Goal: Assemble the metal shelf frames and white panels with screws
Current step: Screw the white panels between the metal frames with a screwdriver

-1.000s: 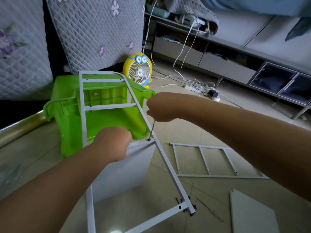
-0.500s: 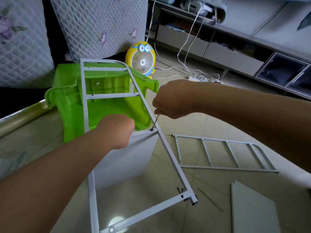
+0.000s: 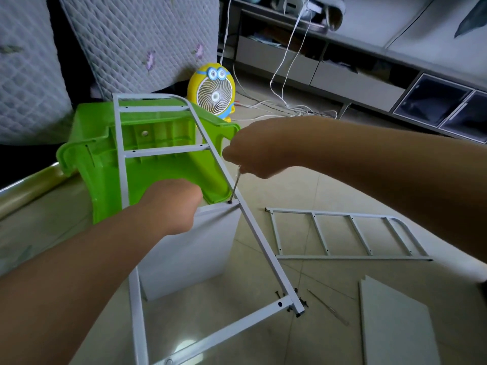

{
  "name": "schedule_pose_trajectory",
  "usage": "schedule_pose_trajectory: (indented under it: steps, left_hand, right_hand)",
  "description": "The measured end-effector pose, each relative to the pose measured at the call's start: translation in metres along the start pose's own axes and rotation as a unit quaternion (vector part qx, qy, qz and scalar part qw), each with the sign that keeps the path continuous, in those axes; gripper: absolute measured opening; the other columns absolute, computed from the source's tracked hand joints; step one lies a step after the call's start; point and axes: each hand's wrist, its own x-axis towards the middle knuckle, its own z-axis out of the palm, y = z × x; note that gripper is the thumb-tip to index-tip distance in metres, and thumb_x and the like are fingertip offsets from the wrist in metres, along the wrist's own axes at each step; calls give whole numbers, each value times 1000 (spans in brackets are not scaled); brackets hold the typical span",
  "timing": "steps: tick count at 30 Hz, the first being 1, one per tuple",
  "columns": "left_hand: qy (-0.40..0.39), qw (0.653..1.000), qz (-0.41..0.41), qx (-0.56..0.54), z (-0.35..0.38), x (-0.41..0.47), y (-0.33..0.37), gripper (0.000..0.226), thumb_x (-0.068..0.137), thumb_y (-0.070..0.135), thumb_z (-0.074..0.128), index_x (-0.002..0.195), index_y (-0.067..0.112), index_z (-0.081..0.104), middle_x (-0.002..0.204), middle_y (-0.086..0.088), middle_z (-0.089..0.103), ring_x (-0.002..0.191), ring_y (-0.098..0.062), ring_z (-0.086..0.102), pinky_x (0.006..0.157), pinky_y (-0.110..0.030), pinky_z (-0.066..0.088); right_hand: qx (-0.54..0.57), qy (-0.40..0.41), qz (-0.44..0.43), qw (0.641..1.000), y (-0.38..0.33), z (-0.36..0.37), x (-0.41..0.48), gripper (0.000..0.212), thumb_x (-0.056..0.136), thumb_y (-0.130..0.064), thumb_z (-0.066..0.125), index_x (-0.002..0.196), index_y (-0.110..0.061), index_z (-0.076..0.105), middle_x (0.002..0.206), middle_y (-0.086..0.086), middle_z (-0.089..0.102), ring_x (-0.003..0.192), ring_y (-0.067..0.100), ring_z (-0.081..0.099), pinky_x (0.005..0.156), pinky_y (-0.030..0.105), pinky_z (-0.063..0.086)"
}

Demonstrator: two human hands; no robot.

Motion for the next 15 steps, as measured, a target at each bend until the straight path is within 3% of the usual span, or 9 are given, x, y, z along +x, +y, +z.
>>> schedule_pose_trajectory:
  steps: [3, 6, 8, 10, 12, 15]
  left_hand:
    - [1, 1000, -4, -9, 1, 2, -1, 35, 86, 14, 53, 57, 16, 33, 61, 0, 34, 66, -21, 42, 56, -25, 31]
    - [3, 999, -2, -34, 3, 4, -4, 17, 83, 15, 56, 67, 13, 53, 67, -1, 48, 72, -24, 51, 57, -25, 33]
    - [14, 999, 1, -52, 3, 3, -4, 7, 82, 15, 59, 79, 14, 65, 78, -4, 60, 78, -25, 57, 58, -25, 36]
    - [24, 998, -5, -50, 4, 2, -3, 7, 82, 14, 59, 81, 14, 65, 82, -5, 62, 78, -25, 58, 57, -24, 35]
    - [34, 999, -13, -36, 5, 2, -1, 5, 83, 14, 57, 79, 14, 62, 78, -4, 58, 76, -25, 56, 55, -25, 33]
    - [34, 999, -15, -29, 7, 2, 0, 8, 83, 13, 57, 75, 14, 60, 76, -3, 56, 75, -24, 56, 55, -25, 33]
  right_hand:
    - [28, 10, -13, 999, 1, 2, -2, 26, 98, -23, 41, 114, -5, 52, 106, 12, 59, 77, 21, 41, 60, 28, 31]
    - [74, 10, -8, 997, -5, -1, 4, 32, 99, -24, 38, 113, -1, 54, 107, 14, 59, 83, 25, 46, 66, 26, 30]
    - [94, 3, 13, 995, -8, -5, 13, 32, 98, -22, 38, 107, 3, 57, 89, 13, 58, 86, 28, 50, 67, 27, 32]
    - [127, -16, 39, 991, -7, -7, 22, 30, 95, -16, 40, 82, 5, 57, 64, 9, 47, 72, 30, 53, 65, 32, 42]
    - [164, -27, 67, 984, -4, -6, 25, 36, 92, -12, 39, 59, -2, 45, 54, 9, 44, 48, 25, 52, 55, 28, 45]
    - [204, -35, 97, 974, -1, -1, 20, 36, 92, -11, 39, 57, -3, 41, 53, 9, 45, 33, 17, 45, 45, 21, 38]
